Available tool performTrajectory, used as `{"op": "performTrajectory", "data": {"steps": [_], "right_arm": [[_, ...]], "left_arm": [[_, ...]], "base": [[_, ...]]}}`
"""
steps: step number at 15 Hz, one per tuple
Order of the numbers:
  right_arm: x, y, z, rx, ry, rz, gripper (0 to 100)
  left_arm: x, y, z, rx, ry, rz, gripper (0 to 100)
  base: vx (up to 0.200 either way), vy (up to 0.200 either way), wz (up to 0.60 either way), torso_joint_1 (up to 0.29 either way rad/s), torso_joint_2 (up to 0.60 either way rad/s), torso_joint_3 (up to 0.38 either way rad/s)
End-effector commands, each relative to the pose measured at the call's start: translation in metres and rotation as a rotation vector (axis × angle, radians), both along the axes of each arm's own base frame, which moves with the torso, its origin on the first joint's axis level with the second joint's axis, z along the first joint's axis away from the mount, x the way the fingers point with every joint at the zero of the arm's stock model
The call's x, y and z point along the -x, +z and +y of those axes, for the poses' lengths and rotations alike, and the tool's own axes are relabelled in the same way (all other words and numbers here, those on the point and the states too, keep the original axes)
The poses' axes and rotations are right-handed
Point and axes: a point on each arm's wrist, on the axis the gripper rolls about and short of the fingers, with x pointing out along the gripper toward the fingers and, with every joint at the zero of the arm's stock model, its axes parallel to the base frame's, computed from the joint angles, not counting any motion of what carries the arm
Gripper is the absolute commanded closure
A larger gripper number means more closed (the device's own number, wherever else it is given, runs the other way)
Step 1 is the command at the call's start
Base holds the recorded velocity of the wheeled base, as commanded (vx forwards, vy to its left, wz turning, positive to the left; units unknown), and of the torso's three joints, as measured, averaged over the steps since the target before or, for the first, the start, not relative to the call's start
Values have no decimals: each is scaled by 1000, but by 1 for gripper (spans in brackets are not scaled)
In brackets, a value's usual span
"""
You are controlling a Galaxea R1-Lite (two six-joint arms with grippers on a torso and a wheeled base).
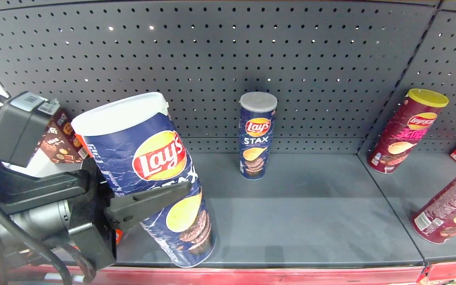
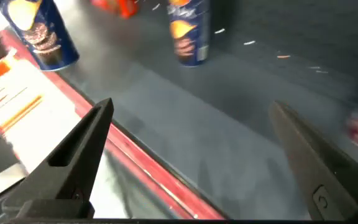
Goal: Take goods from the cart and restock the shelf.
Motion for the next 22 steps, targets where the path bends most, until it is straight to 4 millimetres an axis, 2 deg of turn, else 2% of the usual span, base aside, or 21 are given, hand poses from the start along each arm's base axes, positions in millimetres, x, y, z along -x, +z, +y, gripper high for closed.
{"op": "performTrajectory", "data": {"steps": [1,2,6,9,10,11,12,13,14,16,19,22], "right_arm": [[-57,-7,35,56,95,111,0],[-77,-12,45,52,92,99,0],[-126,-24,73,60,145,136,0],[-155,-23,87,48,177,125,0],[-172,-21,94,41,172,121,0],[-183,-21,97,42,178,117,0],[-203,-20,97,33,194,95,0],[-207,-20,97,33,201,84,0],[-237,-19,93,35,304,-15,0],[-252,-19,89,16,435,-58,0],[-286,-30,102,8,556,-193,0],[-300,-39,111,8,580,-202,0]], "left_arm": [[-1,-2,0,-5,2,9,100],[-1,-3,2,0,11,19,100],[-1,-3,3,3,17,19,100],[-4,-1,1,3,14,19,100],[-6,-2,0,0,14,25,100],[-6,-2,0,0,14,25,100],[-7,-2,-1,-1,13,26,100],[-7,-2,-1,-1,13,26,100],[-7,0,-1,3,11,22,100],[-8,5,-2,18,3,17,100],[-9,8,-5,33,-8,25,100],[-8,9,-4,36,-8,24,100]], "base": [[0,0,0,0,0,0],[0,0,0,0,0,0],[0,0,0,0,0,0],[0,0,0,0,0,0],[0,0,0,0,0,0],[0,0,0,0,0,0],[0,0,0,0,0,0],[0,0,0,0,0,0],[0,0,0,0,0,0],[0,0,0,0,0,0],[0,0,0,0,0,0],[0,0,0,0,0,0]]}}
